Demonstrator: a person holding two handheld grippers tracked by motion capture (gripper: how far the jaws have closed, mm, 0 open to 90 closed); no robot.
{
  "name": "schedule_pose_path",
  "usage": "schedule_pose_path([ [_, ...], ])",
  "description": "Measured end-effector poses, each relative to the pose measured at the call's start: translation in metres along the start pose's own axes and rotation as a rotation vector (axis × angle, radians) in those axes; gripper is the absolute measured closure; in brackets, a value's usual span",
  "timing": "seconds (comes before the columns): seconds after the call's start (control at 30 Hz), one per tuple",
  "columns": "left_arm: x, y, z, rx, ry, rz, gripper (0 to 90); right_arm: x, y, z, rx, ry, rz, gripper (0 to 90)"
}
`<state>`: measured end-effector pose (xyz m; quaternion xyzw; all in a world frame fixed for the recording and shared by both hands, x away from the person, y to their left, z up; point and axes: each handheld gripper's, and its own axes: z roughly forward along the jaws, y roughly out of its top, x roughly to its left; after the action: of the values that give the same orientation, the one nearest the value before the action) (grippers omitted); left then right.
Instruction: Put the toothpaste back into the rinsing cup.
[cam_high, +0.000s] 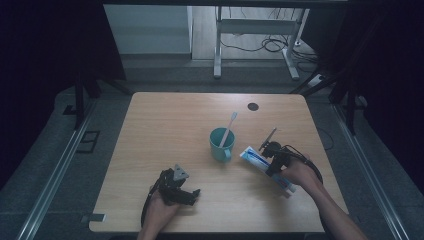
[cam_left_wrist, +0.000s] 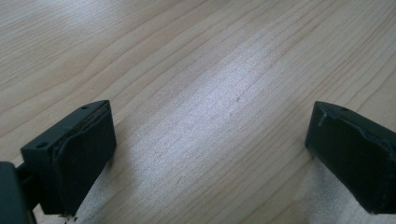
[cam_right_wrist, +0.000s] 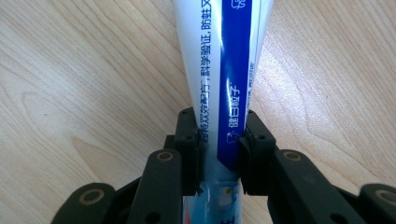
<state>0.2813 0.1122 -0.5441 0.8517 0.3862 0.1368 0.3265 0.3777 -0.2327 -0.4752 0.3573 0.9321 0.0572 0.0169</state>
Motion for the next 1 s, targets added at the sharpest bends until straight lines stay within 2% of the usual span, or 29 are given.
schedule_pose_path([
  [0.2,0.000,0.000,0.000,0.000,0.000,-0.001,1.9,-0.001,-0.003,-0.006,-0.031,0.008,0.001,72.0],
  [0.63,0.000,0.000,0.000,0.000,0.000,-0.003,1.9,0.001,-0.015,-0.022,-0.144,0.014,0.010,72.0],
  [1.0,0.000,0.000,0.000,0.000,0.000,-0.003,1.9,0.001,-0.026,-0.033,-0.276,0.040,0.017,72.0],
])
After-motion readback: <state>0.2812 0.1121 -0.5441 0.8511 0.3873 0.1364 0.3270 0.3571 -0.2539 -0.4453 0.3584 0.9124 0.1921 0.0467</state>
